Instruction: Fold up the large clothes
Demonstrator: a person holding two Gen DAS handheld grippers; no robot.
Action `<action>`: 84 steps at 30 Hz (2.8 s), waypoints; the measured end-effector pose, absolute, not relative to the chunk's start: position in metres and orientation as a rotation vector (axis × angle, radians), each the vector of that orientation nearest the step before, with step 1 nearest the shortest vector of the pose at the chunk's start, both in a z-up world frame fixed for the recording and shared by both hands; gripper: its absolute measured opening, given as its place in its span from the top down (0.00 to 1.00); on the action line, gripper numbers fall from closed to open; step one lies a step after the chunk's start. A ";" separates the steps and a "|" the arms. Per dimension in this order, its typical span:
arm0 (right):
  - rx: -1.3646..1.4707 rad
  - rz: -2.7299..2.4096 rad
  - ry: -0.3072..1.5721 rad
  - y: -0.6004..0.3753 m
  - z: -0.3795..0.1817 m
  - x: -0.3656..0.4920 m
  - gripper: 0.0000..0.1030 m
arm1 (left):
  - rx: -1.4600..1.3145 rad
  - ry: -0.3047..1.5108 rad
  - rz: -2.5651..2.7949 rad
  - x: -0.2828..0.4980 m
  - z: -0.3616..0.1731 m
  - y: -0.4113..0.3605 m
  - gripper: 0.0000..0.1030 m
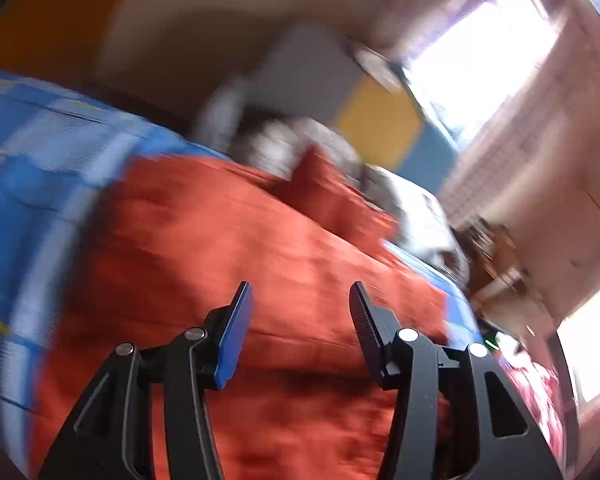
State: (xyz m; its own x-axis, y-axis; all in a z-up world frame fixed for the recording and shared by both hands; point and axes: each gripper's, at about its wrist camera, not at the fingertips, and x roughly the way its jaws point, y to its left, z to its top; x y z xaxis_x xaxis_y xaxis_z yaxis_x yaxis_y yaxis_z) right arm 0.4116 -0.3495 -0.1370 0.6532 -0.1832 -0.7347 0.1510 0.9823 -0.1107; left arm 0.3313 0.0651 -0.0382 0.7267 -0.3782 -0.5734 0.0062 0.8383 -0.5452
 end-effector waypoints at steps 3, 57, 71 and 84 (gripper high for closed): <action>-0.043 -0.205 0.818 -0.350 -0.125 0.395 0.61 | -0.552 0.731 -0.134 0.331 -0.042 0.105 0.57; -0.090 -0.001 0.733 -0.242 -0.081 0.430 0.23 | -0.180 0.779 -0.122 0.408 -0.046 0.007 0.37; -0.097 0.019 0.803 -0.246 -0.132 0.462 0.18 | -0.128 0.801 -0.112 0.415 -0.095 -0.006 0.35; -0.100 0.018 0.836 -0.246 -0.135 0.469 0.16 | -0.137 0.813 -0.098 0.412 -0.092 -0.006 0.31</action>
State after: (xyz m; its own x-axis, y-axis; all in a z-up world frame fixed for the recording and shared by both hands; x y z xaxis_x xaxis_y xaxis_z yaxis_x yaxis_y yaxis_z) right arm 0.4687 -0.2463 -0.1354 0.6708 -0.0234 -0.7412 -0.0552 0.9952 -0.0813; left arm 0.4115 -0.0056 -0.0918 0.6836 -0.1399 -0.7163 0.0347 0.9866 -0.1595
